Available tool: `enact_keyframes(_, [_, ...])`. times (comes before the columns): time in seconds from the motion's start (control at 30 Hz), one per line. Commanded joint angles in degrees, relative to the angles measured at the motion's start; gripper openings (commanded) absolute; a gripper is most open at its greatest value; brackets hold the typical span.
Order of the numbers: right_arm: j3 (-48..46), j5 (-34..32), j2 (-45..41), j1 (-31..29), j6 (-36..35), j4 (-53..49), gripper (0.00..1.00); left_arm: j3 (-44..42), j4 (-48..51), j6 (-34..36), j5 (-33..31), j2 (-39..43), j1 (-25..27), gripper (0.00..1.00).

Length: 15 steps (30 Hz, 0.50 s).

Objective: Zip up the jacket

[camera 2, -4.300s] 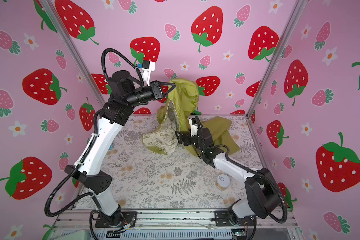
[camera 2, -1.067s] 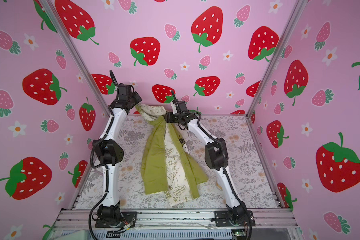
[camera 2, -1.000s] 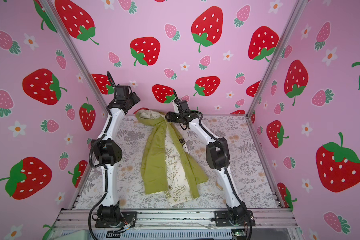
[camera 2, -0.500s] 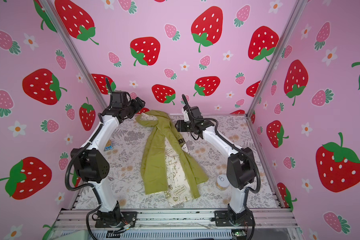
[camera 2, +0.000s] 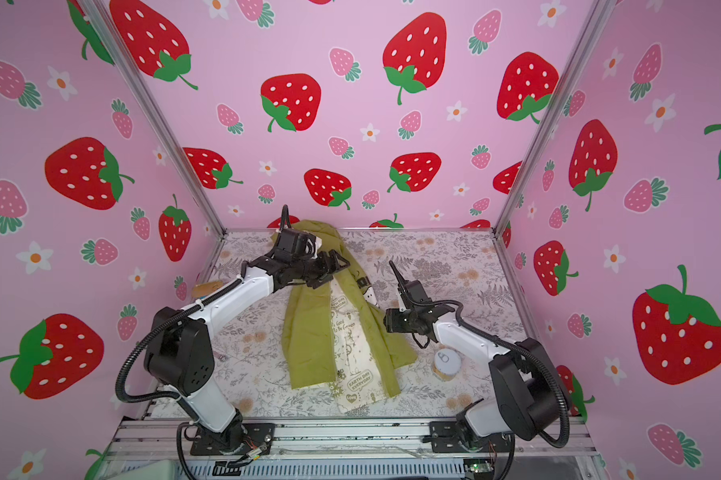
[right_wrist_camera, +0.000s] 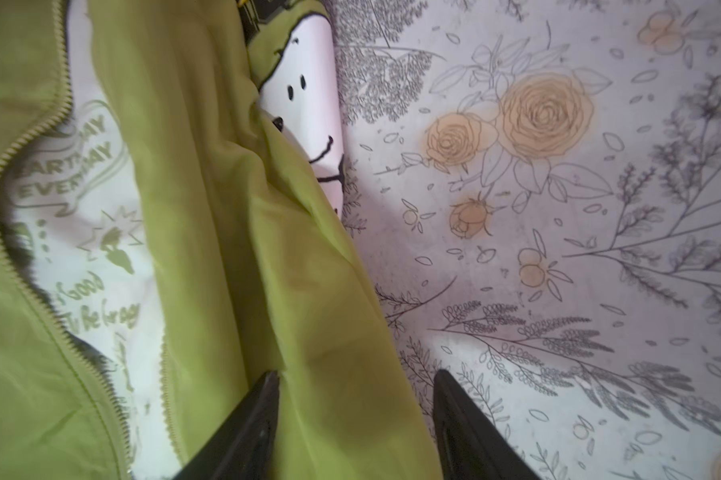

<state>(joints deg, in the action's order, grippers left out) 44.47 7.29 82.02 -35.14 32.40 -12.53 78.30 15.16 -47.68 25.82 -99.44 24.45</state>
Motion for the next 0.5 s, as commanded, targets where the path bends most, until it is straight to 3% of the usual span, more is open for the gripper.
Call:
enact_keyframes(0.0, [-1.7, -1.9, 0.0, -0.2, 1.8, 4.0, 0.62, -1.4, -1.1, -0.5, 0.3, -0.9, 1.9, 0.86])
enact_keyframes(0.1, [-2.6, -1.2, 2.6, -0.2, 1.6, 6.2, 0.61, -3.1, -2.0, -0.9, -0.1, -2.8, 2.9, 0.85])
enact_keyframes(0.27, [-2.1, 1.2, 8.2, -0.2, 1.5, 9.7, 0.53, -3.6, -2.2, 0.6, -2.3, -5.7, 3.3, 0.74])
enact_keyframes(0.47, [0.0, 2.9, 12.1, -0.2, 1.4, 12.0, 0.31, -2.7, -2.8, 1.7, -2.1, -8.7, 2.0, 0.43])
